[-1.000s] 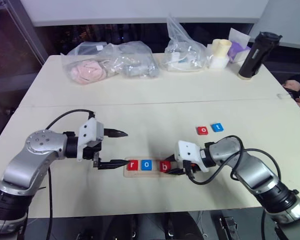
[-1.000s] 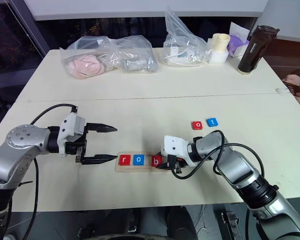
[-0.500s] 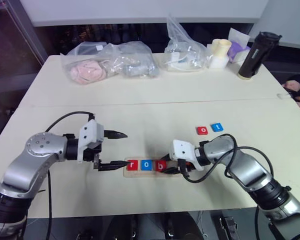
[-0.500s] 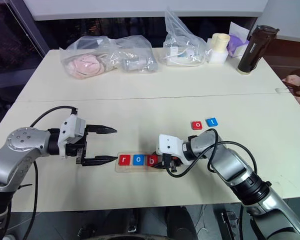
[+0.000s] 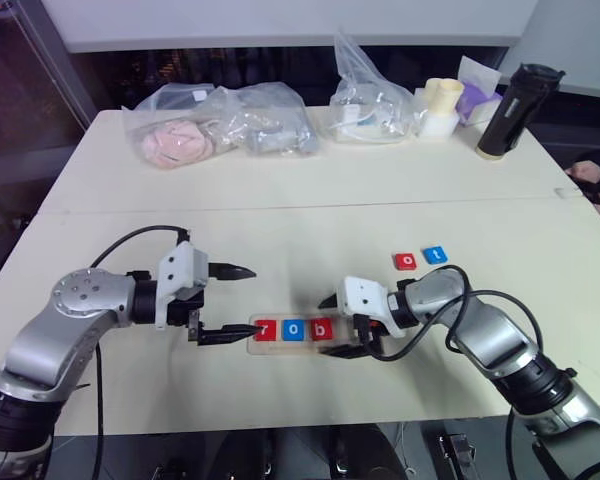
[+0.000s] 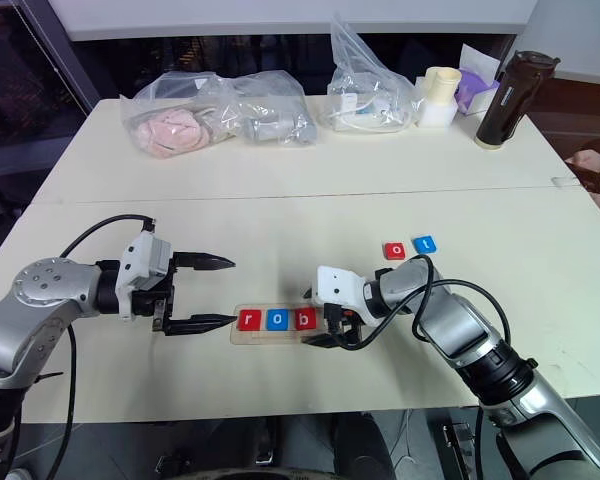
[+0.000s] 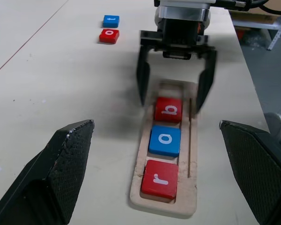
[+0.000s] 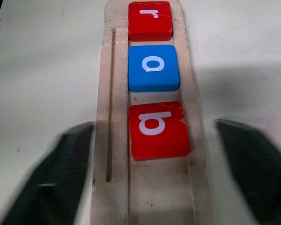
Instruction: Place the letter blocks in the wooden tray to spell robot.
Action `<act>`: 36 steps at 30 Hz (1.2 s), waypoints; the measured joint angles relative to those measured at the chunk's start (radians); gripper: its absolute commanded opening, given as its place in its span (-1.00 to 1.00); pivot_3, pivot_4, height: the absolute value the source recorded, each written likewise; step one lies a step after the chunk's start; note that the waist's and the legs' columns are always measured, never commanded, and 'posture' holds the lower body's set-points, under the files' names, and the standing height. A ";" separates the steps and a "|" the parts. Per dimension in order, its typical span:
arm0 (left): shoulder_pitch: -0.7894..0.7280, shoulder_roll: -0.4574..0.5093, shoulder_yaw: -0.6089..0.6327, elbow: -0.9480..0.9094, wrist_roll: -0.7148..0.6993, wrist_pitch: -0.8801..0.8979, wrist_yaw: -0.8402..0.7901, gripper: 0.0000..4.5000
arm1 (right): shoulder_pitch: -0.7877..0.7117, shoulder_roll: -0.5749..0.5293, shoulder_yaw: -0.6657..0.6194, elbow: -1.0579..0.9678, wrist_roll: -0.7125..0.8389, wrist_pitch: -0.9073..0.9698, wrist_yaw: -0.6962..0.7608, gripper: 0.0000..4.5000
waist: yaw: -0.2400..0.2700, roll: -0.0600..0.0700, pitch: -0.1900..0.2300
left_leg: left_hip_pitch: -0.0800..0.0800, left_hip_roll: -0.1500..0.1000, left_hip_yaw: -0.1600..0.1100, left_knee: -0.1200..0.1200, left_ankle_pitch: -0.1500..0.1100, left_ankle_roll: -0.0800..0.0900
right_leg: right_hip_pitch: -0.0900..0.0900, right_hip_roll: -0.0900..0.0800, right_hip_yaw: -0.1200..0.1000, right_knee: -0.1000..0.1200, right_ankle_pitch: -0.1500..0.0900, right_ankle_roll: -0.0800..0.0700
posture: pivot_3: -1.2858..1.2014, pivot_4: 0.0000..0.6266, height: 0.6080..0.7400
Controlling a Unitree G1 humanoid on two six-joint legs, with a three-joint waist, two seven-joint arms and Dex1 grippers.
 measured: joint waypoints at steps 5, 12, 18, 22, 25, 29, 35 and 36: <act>0.000 0.000 0.000 0.000 0.000 0.000 0.002 1.00 | -0.006 0.023 -0.012 -0.025 0.010 0.021 -0.021 0.98 | -0.001 0.000 0.000 | 0.000 0.000 0.000 0.000 0.000 0.000 | 0.000 0.000 0.000 0.000 0.000 0.000 | 0.03 -0.52 1.00; 0.000 0.000 0.000 -0.001 -0.001 0.002 0.003 1.00 | -0.009 -0.022 -0.144 -0.028 0.045 0.042 -0.060 0.98 | 0.002 0.000 0.000 | 0.000 0.000 0.000 0.000 0.000 0.000 | 0.000 0.000 0.000 0.000 0.000 0.000 | 0.03 -0.52 1.00; -0.005 0.000 -0.001 0.001 -0.002 0.001 -0.007 1.00 | 0.062 -0.087 -0.215 -0.051 0.042 0.021 -0.092 0.98 | 0.001 0.000 0.000 | 0.000 0.000 0.000 -0.001 0.000 0.000 | 0.000 0.000 0.000 0.000 0.000 0.000 | 0.03 -0.52 1.00; -0.018 0.000 -0.002 0.003 -0.002 0.001 -0.011 1.00 | 0.127 -0.087 -0.181 -0.053 0.005 -0.035 -0.113 0.98 | -0.001 0.000 0.000 | 0.000 0.000 0.000 0.000 0.000 0.000 | 0.000 0.000 0.000 0.000 0.000 0.000 | 0.03 -0.52 1.00; -0.025 0.000 -0.002 0.003 -0.002 0.001 -0.013 1.00 | 0.132 -0.071 -0.170 -0.053 -0.004 -0.053 -0.134 0.98 | -0.001 0.000 0.000 | 0.000 0.000 0.000 0.000 0.000 -0.001 | 0.000 0.000 0.000 0.001 0.000 0.000 | 0.03 -0.52 1.00; -0.025 0.000 -0.002 0.003 -0.002 0.002 -0.016 1.00 | 0.132 -0.039 -0.155 -0.053 -0.016 -0.065 -0.161 0.98 | 0.000 0.000 0.000 | 0.000 0.000 0.000 0.000 0.000 -0.001 | 0.000 0.000 0.000 0.001 0.000 0.000 | 0.03 -0.52 1.00; -0.025 0.000 -0.002 0.001 -0.008 0.017 -0.014 1.00 | 0.129 -0.015 -0.125 -0.040 -0.037 -0.079 -0.173 0.98 | 0.001 0.000 0.000 | 0.000 0.000 0.000 0.000 0.000 -0.001 | 0.000 0.000 0.000 0.001 0.000 0.000 | 0.03 -0.52 1.00; -0.025 0.000 -0.002 0.001 -0.009 0.021 -0.013 1.00 | 0.127 -0.007 -0.119 -0.034 -0.041 -0.084 -0.175 0.98 | 0.000 0.000 0.000 | 0.000 0.000 0.000 0.000 0.000 -0.001 | 0.000 0.000 0.000 0.001 0.000 0.000 | 0.03 -0.52 1.00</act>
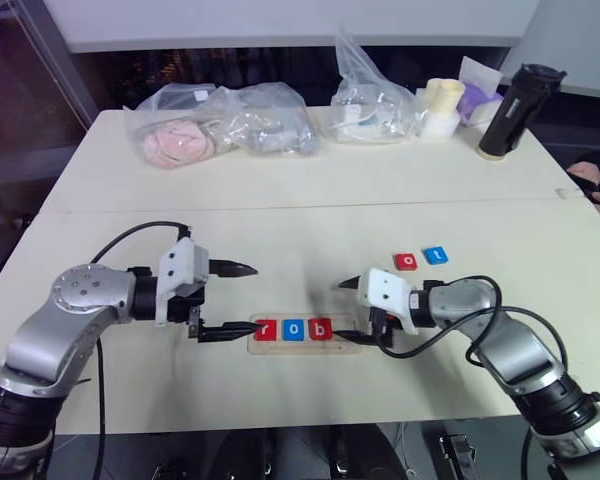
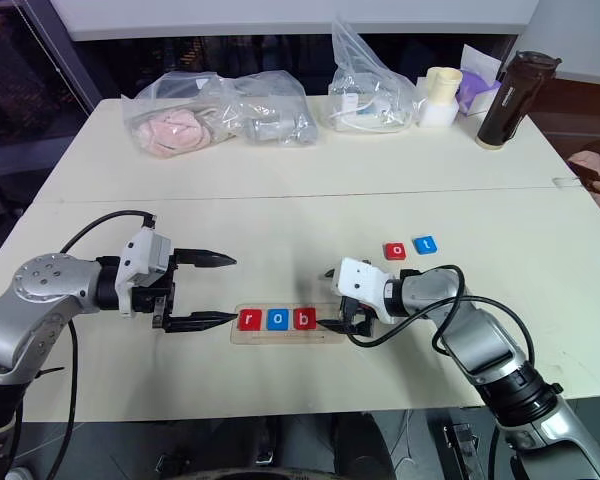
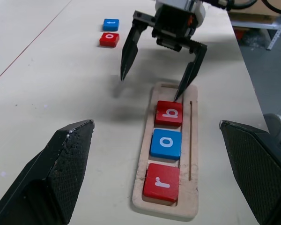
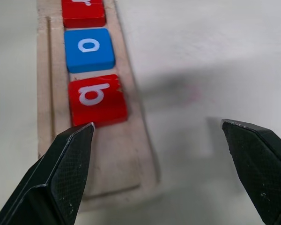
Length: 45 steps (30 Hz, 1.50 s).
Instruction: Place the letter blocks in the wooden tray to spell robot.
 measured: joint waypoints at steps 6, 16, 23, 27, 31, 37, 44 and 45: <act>0.000 0.000 0.000 -0.004 -0.005 0.010 0.006 1.00 | -0.011 0.010 0.009 0.019 -0.013 -0.016 -0.002 0.98 | 0.000 0.000 0.000 | 0.000 0.000 0.000 0.000 0.000 0.000 | 0.000 0.000 0.000 0.000 0.000 0.000 | 0.03 -0.52 1.00; 0.000 0.000 0.000 -0.022 -0.011 0.029 0.025 1.00 | -0.051 0.053 0.044 0.034 -0.028 -0.016 0.002 0.98 | 0.000 0.000 0.000 | 0.000 0.000 0.000 0.000 0.000 0.000 | 0.000 0.000 0.000 0.000 0.000 0.000 | 0.03 -0.52 1.00; 0.004 0.000 0.000 -0.037 -0.012 0.029 0.030 1.00 | -0.054 0.062 0.058 0.034 -0.035 -0.015 0.005 0.98 | 0.000 0.000 0.000 | 0.000 0.000 0.000 0.000 0.000 0.000 | 0.000 0.000 0.000 0.000 0.000 0.000 | 0.03 -0.52 1.00; 0.004 0.000 0.000 -0.037 -0.012 0.029 0.037 1.00 | -0.044 -0.005 0.028 0.025 -0.026 0.013 0.025 0.98 | 0.003 0.000 0.000 | 0.000 0.000 0.000 0.000 0.000 0.000 | 0.000 0.000 0.000 0.000 0.000 0.000 | 0.03 -0.52 1.00; 0.003 -0.001 0.000 -0.037 -0.012 0.029 0.041 1.00 | -0.039 -0.029 -0.113 -0.015 0.052 0.103 0.005 0.98 | -0.002 0.000 0.000 | 0.000 0.000 0.000 0.000 0.000 0.000 | 0.000 0.000 0.000 0.000 0.000 0.000 | 0.03 -0.52 1.00; 0.001 -0.005 -0.001 -0.036 -0.012 0.027 0.042 1.00 | -0.077 0.069 -0.314 -0.016 0.139 0.314 -0.183 0.98 | 0.000 0.000 0.000 | 0.000 0.000 0.000 0.000 0.000 -0.001 | 0.000 0.001 0.000 0.001 0.000 0.000 | 0.03 -0.52 1.00; -0.011 -0.010 -0.007 -0.028 -0.003 0.017 0.034 1.00 | -0.128 0.293 -0.412 -0.005 0.092 0.568 -0.561 0.98 | -0.005 0.000 0.000 | -0.001 0.000 0.000 -0.001 0.001 -0.003 | -0.004 0.001 0.001 0.003 0.000 0.000 | 0.03 -0.52 1.00; -0.011 -0.010 -0.007 -0.028 -0.002 0.016 0.033 1.00 | -0.131 0.325 -0.415 -0.006 0.078 0.593 -0.615 0.98 | -0.004 0.000 0.000 | -0.001 0.000 0.000 -0.001 0.002 -0.003 | -0.004 0.001 0.001 0.004 0.000 0.000 | 0.03 -0.52 1.00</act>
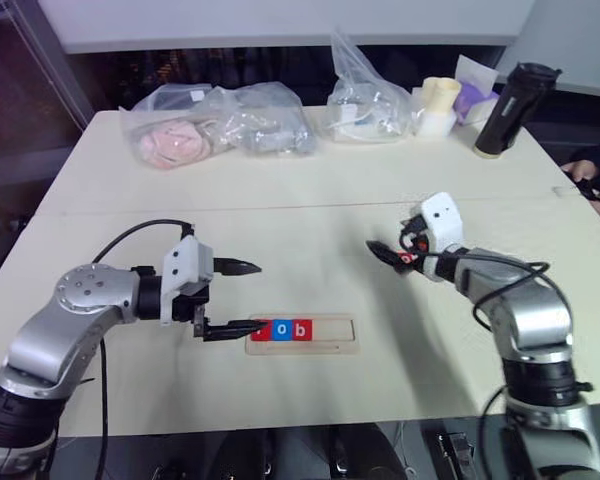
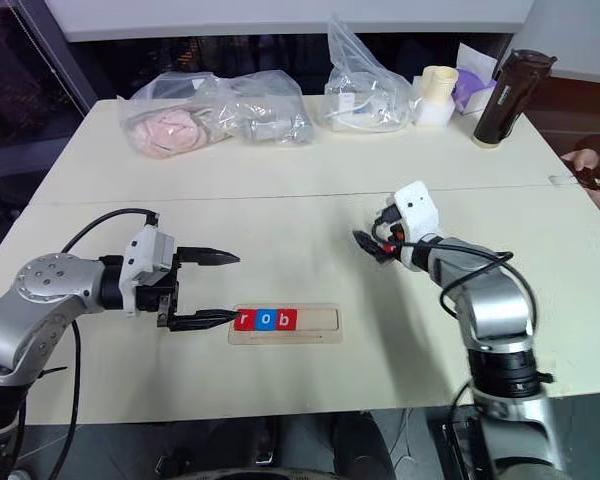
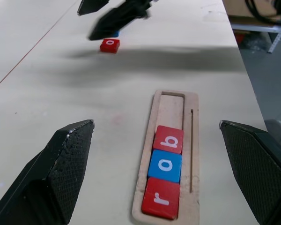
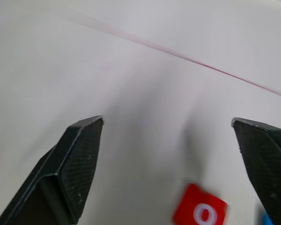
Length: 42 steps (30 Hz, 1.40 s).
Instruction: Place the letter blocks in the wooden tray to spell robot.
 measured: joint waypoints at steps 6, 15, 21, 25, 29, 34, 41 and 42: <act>-0.008 -0.001 -0.017 0.006 0.009 -0.003 -0.009 1.00 | 0.019 0.109 0.011 -0.002 -0.044 0.032 -0.177 0.98 | 0.003 0.000 0.000 | 0.000 -0.001 0.000 0.000 0.000 0.000 | 0.000 0.000 0.000 0.000 0.000 0.000 | 0.03 -0.52 1.00; -0.004 -0.001 -0.018 0.012 0.014 -0.016 -0.010 1.00 | 0.078 0.109 0.003 0.000 -0.061 0.032 -0.234 0.98 | -0.002 0.000 0.000 | 0.000 0.000 0.000 0.000 0.000 0.000 | -0.001 0.001 0.000 0.002 0.000 0.000 | 0.03 -0.52 1.00; 0.004 -0.001 -0.018 0.012 0.015 -0.020 -0.010 1.00 | 0.086 0.133 -0.001 0.010 -0.050 0.035 -0.238 0.98 | -0.001 0.000 0.000 | 0.000 0.000 0.000 0.000 0.000 0.000 | -0.001 0.001 0.000 0.002 0.000 0.000 | 0.03 -0.52 1.00; 0.006 -0.001 -0.018 0.012 0.016 -0.021 -0.010 1.00 | 0.092 0.151 -0.022 0.015 -0.039 0.038 -0.250 0.98 | -0.001 0.000 0.000 | 0.000 0.000 0.000 0.000 0.000 0.000 | -0.001 0.002 0.000 0.002 0.000 0.000 | 0.03 -0.52 1.00; 0.013 -0.003 -0.018 0.012 0.017 -0.038 -0.009 1.00 | 0.087 0.188 -0.069 0.014 -0.026 0.058 -0.279 0.61 | 0.002 0.000 0.000 | 0.001 0.000 0.000 0.000 0.000 0.000 | 0.000 0.002 0.000 0.002 0.000 0.000 | 0.03 -0.52 1.00; 0.024 -0.004 -0.018 0.013 0.017 -0.043 -0.010 1.00 | 0.098 0.188 -0.096 -0.008 -0.026 0.085 -0.302 -0.48 | 0.001 0.000 0.000 | 0.001 0.000 0.000 0.000 0.000 0.000 | 0.000 0.002 0.000 0.002 0.000 0.000 | 0.03 -0.52 1.00; 0.011 -0.009 -0.031 0.035 0.019 -0.058 -0.020 1.00 | 0.235 0.169 -0.061 -0.255 -0.001 0.238 -0.288 -0.47 | 0.004 0.000 0.000 | 0.001 0.000 0.000 0.000 0.000 0.000 | 0.000 0.002 0.000 0.002 0.000 0.000 | 0.03 -0.52 1.00; 0.005 -0.010 -0.035 0.042 0.022 -0.058 -0.023 1.00 | 0.266 0.156 -0.053 -0.307 0.006 0.271 -0.280 -0.47 | 0.003 0.000 0.000 | 0.001 0.000 0.000 0.000 0.000 0.000 | 0.000 0.002 0.000 0.002 0.000 0.000 | 0.03 -0.52 1.00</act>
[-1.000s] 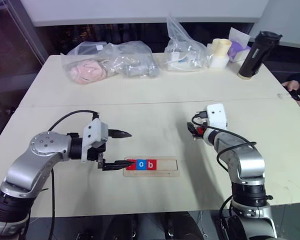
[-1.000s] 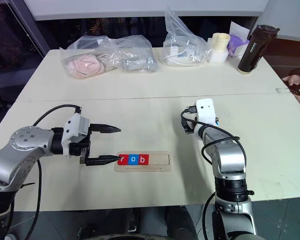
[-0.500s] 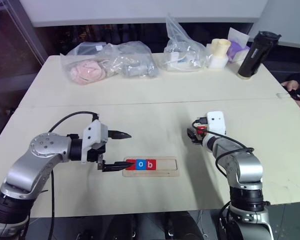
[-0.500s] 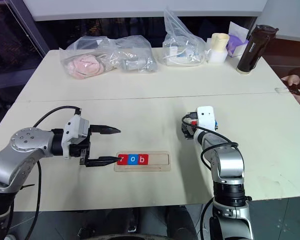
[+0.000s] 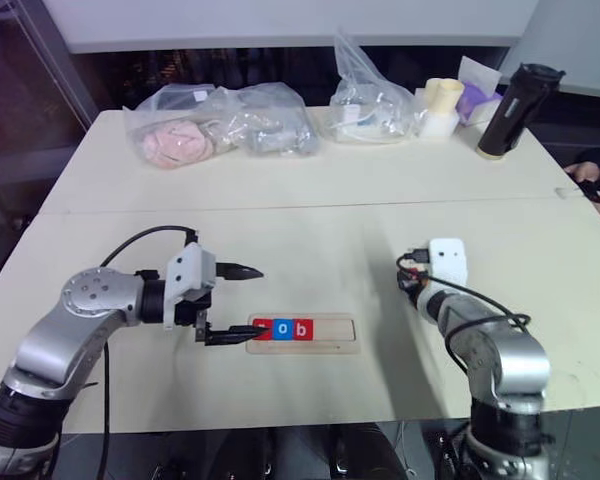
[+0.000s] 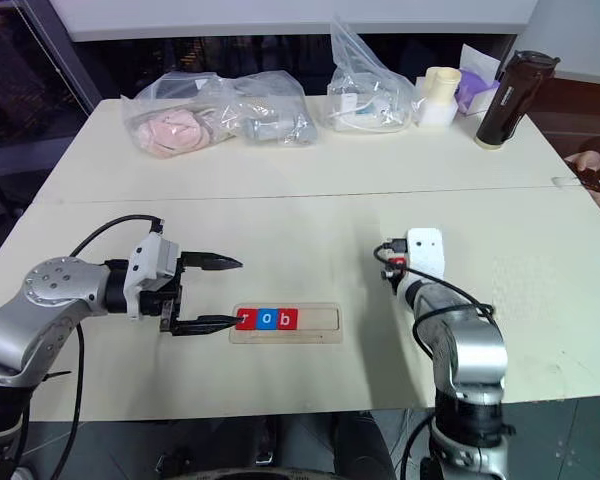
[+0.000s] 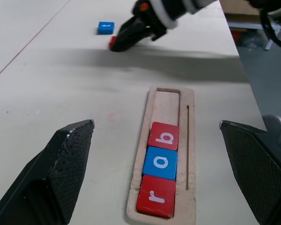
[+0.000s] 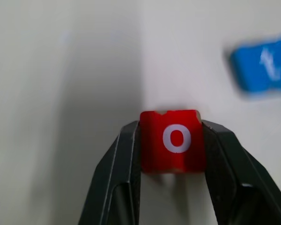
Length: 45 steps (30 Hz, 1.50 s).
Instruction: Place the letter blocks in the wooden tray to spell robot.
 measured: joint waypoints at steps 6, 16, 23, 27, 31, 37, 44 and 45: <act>-0.030 -0.017 -0.014 0.034 0.016 -0.005 -0.017 1.00 | 0.158 -0.015 -0.006 -0.320 0.019 0.218 0.017 -0.47 | -0.003 0.000 0.000 | 0.000 0.000 0.000 0.000 0.000 0.000 | 0.000 0.000 0.000 0.000 0.000 0.000 | 0.03 -0.52 1.00; -0.059 -0.041 -0.042 0.064 0.037 -0.028 -0.039 1.00 | 0.278 0.034 -0.004 -0.406 -0.019 0.231 -0.033 -0.47 | -0.002 0.000 0.000 | 0.000 0.000 0.000 0.000 0.000 0.000 | 0.000 0.001 0.000 0.000 0.000 0.000 | 0.03 -0.52 1.00; -0.059 -0.041 -0.041 0.065 0.037 -0.028 -0.041 1.00 | 0.279 0.028 0.002 -0.399 -0.024 0.214 -0.021 0.64 | -0.003 0.000 0.000 | 0.000 0.000 0.000 0.000 0.000 0.000 | 0.000 0.001 0.000 0.000 0.000 0.000 | 0.03 -0.52 1.00; -0.058 -0.040 -0.041 0.059 0.037 -0.027 -0.039 1.00 | 0.281 -0.181 0.057 -0.398 0.009 0.175 0.080 0.99 | -0.003 0.000 0.000 | 0.000 0.000 0.000 0.001 0.000 0.000 | 0.000 0.001 0.000 -0.001 0.000 0.000 | 0.03 -0.52 1.00; -0.056 -0.034 -0.041 0.054 0.037 -0.026 -0.047 1.00 | 0.307 -0.615 0.056 -0.335 0.061 -0.066 0.385 0.99 | -0.002 0.000 0.001 | 0.001 0.000 0.000 0.001 0.000 0.001 | 0.003 0.001 -0.001 -0.003 0.000 0.000 | 0.03 -0.52 1.00; -0.057 -0.043 -0.042 0.055 0.038 -0.027 -0.046 1.00 | 0.337 -0.855 -0.150 0.033 0.210 -0.564 0.984 0.99 | 0.001 -0.003 0.003 | 0.004 0.002 -0.001 0.001 -0.001 0.002 | 0.009 0.003 -0.002 -0.007 0.000 0.001 | 0.03 -0.52 1.00; -0.058 -0.042 -0.042 0.053 0.037 -0.027 -0.047 1.00 | 0.195 -0.918 -0.048 0.426 0.161 -0.915 1.222 0.99 | -0.002 -0.002 0.003 | 0.004 0.002 -0.001 0.001 -0.001 0.002 | 0.010 0.002 -0.002 -0.007 0.000 0.000 | 0.03 -0.52 1.00; -0.058 -0.042 -0.042 0.053 0.037 -0.026 -0.047 1.00 | 0.175 -0.915 -0.026 0.451 0.157 -0.927 1.232 0.99 | -0.001 -0.002 0.003 | 0.004 0.002 -0.001 0.001 -0.001 0.002 | 0.009 0.002 -0.002 -0.007 0.000 0.000 | 0.03 -0.52 1.00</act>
